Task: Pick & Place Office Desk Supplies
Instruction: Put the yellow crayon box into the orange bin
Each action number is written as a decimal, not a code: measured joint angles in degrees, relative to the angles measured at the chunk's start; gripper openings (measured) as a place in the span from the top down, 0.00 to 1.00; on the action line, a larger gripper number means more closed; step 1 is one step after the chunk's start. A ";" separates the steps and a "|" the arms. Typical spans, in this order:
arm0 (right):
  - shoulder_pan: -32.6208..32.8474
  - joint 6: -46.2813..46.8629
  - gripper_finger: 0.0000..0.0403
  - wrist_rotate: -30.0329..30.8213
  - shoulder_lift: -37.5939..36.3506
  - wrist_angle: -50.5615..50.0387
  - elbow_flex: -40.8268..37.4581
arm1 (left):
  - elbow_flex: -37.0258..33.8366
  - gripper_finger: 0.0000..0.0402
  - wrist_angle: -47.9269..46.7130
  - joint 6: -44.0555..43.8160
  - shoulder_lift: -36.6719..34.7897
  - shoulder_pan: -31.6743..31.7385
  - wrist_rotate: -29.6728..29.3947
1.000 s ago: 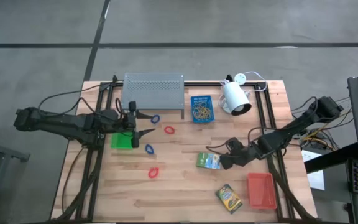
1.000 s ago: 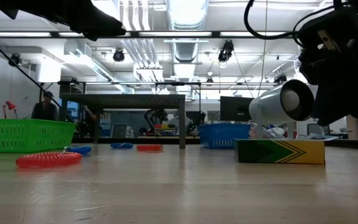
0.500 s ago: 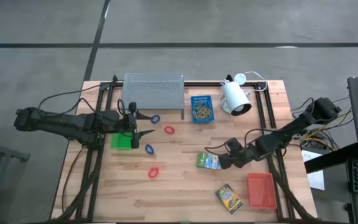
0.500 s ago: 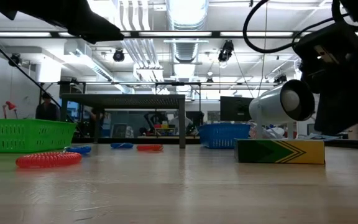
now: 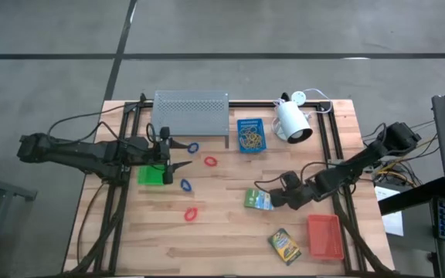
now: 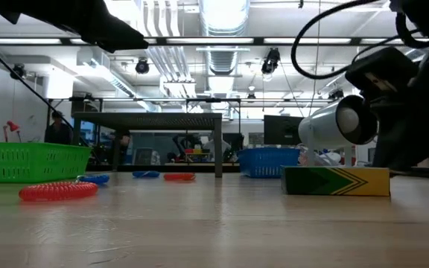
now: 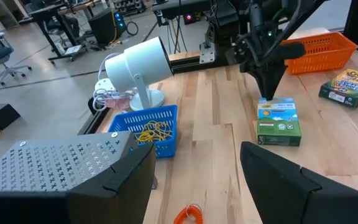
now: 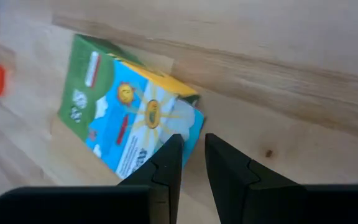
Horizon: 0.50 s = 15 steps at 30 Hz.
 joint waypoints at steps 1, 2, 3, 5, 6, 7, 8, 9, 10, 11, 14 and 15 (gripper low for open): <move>0.00 0.32 0.83 0.12 0.44 0.05 0.00 | 0.00 0.40 0.00 0.00 0.00 0.00 0.00; 0.00 0.36 0.83 0.52 0.86 0.34 0.00 | 0.00 0.40 0.00 0.00 0.00 0.00 0.00; 0.00 0.06 0.83 1.15 1.30 1.07 -0.01 | 0.00 0.40 0.00 0.00 0.00 0.00 0.00; 0.00 -1.32 0.83 1.45 1.72 3.64 -0.05 | 0.00 0.40 0.00 0.00 0.00 -0.01 0.00; 0.00 -2.26 0.83 1.47 1.81 5.27 -0.05 | 0.00 0.40 0.00 0.00 0.00 0.00 0.00; 0.00 -3.38 0.83 1.54 1.96 7.14 -0.04 | 0.00 0.40 0.00 0.00 0.00 0.00 0.00; 0.02 -4.28 0.83 1.55 2.07 8.36 -0.04 | 0.00 0.40 0.00 0.00 0.00 0.00 0.00; 0.02 -4.90 0.83 1.56 2.17 8.88 -0.04 | 0.00 0.40 0.00 0.00 0.00 -0.02 0.00; 0.02 -5.00 0.83 1.57 2.29 9.23 -0.04 | 0.00 0.40 0.00 0.00 0.00 0.00 0.00; 0.00 -4.91 0.83 1.66 2.34 9.37 -0.04 | 0.00 0.40 0.00 0.00 -0.02 0.00 0.00; -0.11 -4.80 0.83 2.50 2.42 9.12 -0.04 | 0.00 0.40 0.00 0.00 -0.02 -0.02 0.00; -0.14 -4.78 0.83 2.83 2.54 9.20 -0.04 | 0.00 0.40 -0.02 0.00 -0.02 0.00 0.00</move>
